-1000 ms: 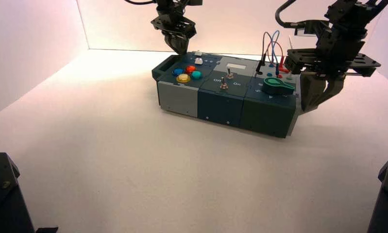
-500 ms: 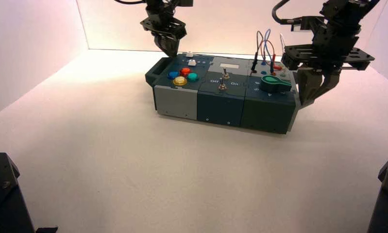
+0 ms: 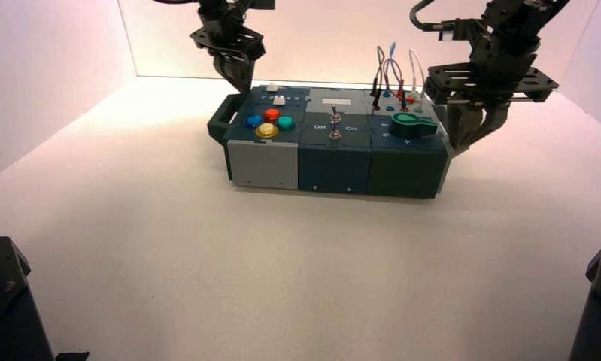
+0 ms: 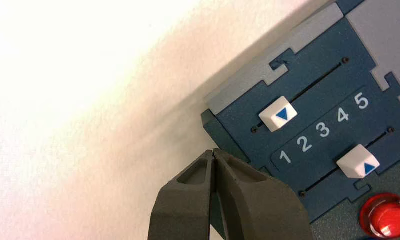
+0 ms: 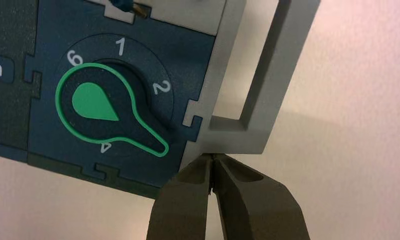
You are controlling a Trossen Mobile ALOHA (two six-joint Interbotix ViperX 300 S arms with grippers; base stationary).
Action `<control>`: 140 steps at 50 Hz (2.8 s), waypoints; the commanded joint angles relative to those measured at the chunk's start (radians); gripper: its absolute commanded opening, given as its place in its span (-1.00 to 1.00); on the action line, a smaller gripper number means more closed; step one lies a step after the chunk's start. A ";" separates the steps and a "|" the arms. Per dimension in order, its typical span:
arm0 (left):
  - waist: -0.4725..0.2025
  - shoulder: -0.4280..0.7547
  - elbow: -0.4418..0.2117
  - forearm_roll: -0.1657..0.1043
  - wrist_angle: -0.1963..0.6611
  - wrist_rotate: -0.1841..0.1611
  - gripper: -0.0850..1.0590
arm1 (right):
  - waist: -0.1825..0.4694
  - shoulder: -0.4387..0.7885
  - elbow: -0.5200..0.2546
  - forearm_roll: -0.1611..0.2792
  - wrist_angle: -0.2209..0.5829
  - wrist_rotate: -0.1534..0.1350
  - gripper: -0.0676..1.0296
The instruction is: Rotate the box counterclockwise.
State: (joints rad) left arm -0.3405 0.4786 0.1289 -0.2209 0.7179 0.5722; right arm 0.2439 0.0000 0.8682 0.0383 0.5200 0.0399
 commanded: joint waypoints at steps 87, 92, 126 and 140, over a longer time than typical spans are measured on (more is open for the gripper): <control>-0.034 -0.345 0.492 -0.012 -0.080 -0.114 -0.91 | 0.038 0.295 -0.376 -0.061 -0.184 -0.034 -0.92; -0.043 -0.347 0.491 -0.012 -0.081 -0.120 -0.91 | 0.037 0.305 -0.391 -0.061 -0.184 -0.034 -0.92; -0.107 -0.408 0.525 -0.012 -0.077 -0.170 -0.91 | 0.026 0.348 -0.466 -0.067 -0.150 -0.034 -0.92; -0.097 -0.414 0.497 -0.008 -0.061 -0.175 -0.91 | 0.018 0.295 -0.468 -0.091 -0.034 -0.034 -0.92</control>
State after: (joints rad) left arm -0.3820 0.1135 0.6750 -0.2163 0.6596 0.4004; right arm 0.2301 0.3329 0.3973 -0.0522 0.4403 0.0046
